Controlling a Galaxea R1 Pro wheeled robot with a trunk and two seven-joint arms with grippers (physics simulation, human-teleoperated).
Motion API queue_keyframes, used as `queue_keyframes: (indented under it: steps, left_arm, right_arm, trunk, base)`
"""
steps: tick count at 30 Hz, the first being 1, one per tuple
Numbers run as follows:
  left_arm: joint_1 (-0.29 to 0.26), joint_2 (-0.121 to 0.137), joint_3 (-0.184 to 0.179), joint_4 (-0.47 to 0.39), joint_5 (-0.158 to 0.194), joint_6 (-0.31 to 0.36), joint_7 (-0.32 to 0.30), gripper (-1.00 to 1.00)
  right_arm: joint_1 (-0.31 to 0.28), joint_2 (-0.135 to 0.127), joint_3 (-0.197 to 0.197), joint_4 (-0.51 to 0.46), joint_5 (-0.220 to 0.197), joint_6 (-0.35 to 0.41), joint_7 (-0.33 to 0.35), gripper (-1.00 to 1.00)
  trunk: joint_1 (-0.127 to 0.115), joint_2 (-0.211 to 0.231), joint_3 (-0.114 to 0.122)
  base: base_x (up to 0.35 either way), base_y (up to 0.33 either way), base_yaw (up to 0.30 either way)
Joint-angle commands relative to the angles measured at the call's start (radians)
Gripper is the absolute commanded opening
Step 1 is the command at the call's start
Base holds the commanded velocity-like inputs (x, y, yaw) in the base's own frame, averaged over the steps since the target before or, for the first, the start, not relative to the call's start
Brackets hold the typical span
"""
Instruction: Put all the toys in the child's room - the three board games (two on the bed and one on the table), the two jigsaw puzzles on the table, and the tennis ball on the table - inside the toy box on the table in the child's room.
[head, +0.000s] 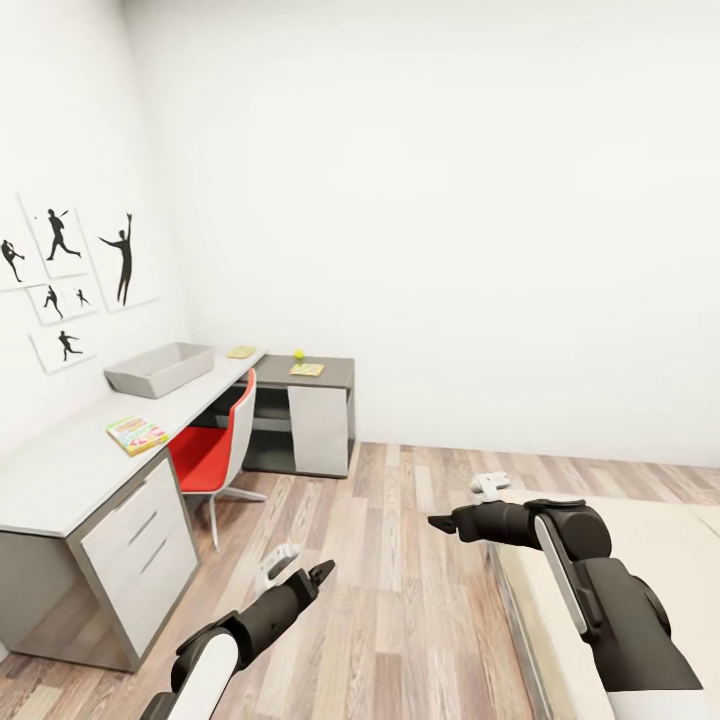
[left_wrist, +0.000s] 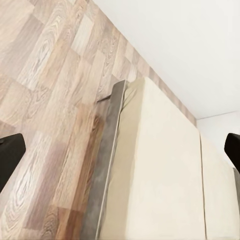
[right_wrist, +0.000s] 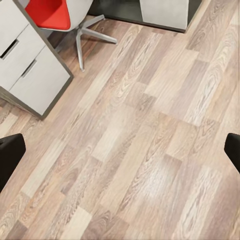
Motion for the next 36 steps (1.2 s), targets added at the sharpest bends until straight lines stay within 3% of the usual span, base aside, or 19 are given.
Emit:
queue_keyframes:
  steps: [1, 21, 36]
  left_arm:
    - [0.000, 0.000, 0.000, -0.001, 0.011, 0.003, 0.009, 1.00]
    - [-0.001, 0.000, 0.001, 0.000, 0.012, 0.001, 0.010, 1.00]
    - [0.000, 0.000, 0.002, 0.003, 0.013, 0.000, 0.009, 1.00]
  right_arm:
    - [-0.001, -0.001, 0.001, -0.001, 0.006, 0.003, 0.005, 1.00]
    - [-0.001, -0.002, -0.003, -0.001, 0.002, 0.003, 0.004, 1.00]
    - [-0.001, -0.002, -0.003, -0.001, 0.001, 0.003, 0.004, 1.00]
  trunk:
    - [0.000, -0.001, 0.000]
    - [0.000, -0.001, 0.000]
    - [0.000, -0.001, 0.000]
  base:
    - [0.000, 0.000, -0.066]
    - [-0.014, 0.000, -0.021]
    - [-0.178, 0.000, -0.002]
